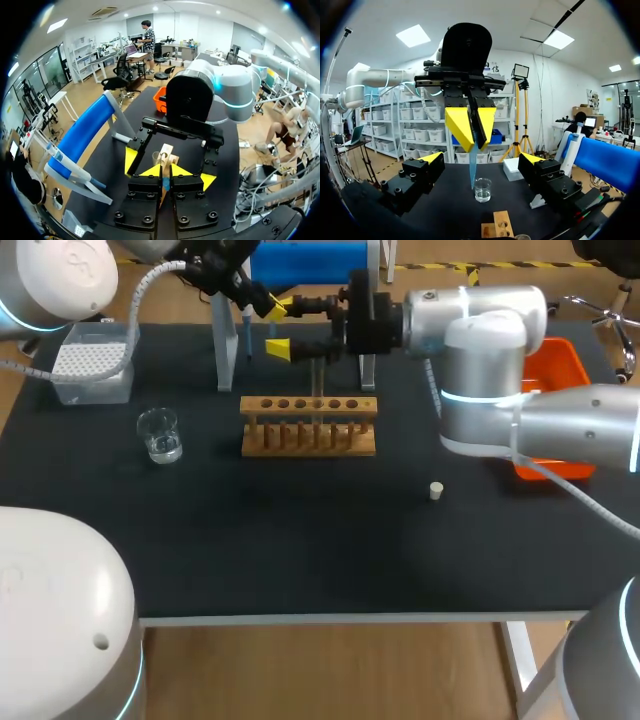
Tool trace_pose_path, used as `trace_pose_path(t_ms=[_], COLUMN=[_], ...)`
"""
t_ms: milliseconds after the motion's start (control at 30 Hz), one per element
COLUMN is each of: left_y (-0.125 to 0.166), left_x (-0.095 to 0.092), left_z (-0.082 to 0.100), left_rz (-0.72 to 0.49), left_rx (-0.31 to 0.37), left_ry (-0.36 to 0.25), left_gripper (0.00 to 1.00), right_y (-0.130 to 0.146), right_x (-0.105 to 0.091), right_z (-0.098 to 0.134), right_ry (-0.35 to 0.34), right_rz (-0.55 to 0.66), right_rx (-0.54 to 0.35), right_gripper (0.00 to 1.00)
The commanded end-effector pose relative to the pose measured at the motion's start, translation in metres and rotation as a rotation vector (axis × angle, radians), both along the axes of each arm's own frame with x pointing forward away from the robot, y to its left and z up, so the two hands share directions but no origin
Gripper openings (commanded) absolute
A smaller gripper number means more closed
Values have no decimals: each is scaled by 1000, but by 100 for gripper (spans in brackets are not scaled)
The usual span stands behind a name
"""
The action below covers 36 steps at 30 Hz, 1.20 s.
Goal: Invert the test tube, pick up the pipette, mount the tip to pipette, aspirate from beaker and dispense into the tube, eject the tip, return the pipette, and cap with the stopper.
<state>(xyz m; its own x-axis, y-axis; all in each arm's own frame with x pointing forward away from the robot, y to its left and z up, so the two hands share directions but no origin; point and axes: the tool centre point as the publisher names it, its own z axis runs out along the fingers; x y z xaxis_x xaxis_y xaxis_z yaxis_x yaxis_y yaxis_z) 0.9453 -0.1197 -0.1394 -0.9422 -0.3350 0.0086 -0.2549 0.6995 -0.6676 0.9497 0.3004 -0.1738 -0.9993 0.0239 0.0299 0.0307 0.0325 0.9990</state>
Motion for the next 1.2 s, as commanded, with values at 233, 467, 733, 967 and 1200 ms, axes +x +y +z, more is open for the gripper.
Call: trace_pose_path(t_ms=[233, 467, 733, 967, 1200], left_y=[0, 0, 0, 0, 0], left_x=[0, 0, 0, 0, 0], left_z=[2, 2, 2, 2, 2], left_rz=[-1, -1, -1, -1, -1], left_rx=[5, 5, 5, 5, 5], left_ry=[6, 6, 6, 6, 6], left_gripper=[0, 0, 0, 0, 0], right_y=[7, 8, 8, 7, 5], right_x=[3, 3, 4, 4, 5], right_z=[-1, 0, 0, 0, -1], right_ry=[-3, -2, 1, 3, 9], right_rz=[14, 24, 29, 30, 30], right_rx=[7, 13, 20, 20, 20], right_gripper=[100, 54, 0, 0, 0])
